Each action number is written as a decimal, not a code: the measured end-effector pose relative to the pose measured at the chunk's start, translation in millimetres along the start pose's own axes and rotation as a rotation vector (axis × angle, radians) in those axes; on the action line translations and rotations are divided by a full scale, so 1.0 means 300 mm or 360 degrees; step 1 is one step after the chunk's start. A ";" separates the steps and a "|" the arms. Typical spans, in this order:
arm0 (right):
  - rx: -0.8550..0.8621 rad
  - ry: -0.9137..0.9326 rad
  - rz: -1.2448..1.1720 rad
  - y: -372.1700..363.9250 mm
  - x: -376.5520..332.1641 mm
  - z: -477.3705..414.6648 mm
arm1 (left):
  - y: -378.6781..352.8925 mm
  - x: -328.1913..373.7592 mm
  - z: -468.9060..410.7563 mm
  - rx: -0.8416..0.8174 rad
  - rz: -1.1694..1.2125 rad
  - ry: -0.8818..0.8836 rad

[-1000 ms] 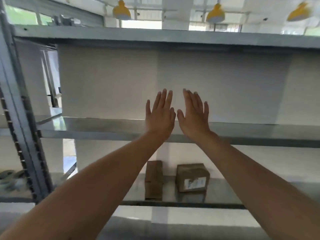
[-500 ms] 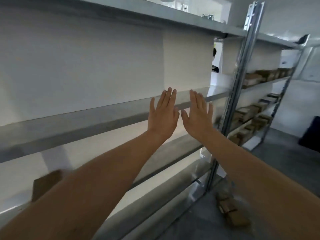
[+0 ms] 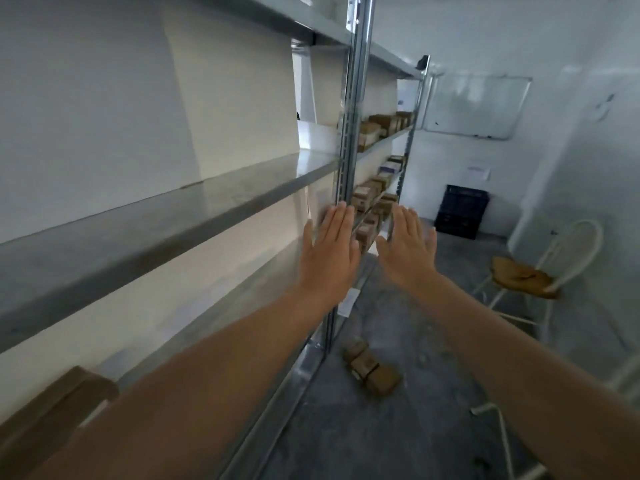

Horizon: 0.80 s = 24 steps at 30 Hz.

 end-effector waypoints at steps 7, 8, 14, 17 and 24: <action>-0.0087 -0.0175 0.0084 -0.108 0.100 0.098 | -0.152 0.039 -0.046 -0.0127 0.0174 -0.0146; -0.0085 -0.0202 0.0121 -0.114 0.126 0.107 | -0.171 0.052 -0.045 -0.0135 0.0188 -0.0166; -0.0076 -0.0403 -0.0011 -0.156 0.259 0.135 | -0.281 0.126 -0.025 -0.0175 0.0240 -0.0202; -0.0112 -0.0389 -0.0037 -0.203 0.268 0.134 | -0.350 0.166 0.012 -0.0245 0.0295 -0.0146; -0.0153 -0.0240 -0.0076 -0.224 0.323 0.065 | -0.405 0.170 -0.057 -0.0246 0.0216 -0.0111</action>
Point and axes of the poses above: each hand's wrist, its own z-axis away from the middle knuckle, its own y-axis out of the back of the hand, x = y × z, the point moved 5 cm from there along -z, towards the middle knuckle, and after that the axes turned 15 degrees about -x, right-handed, at the moved point
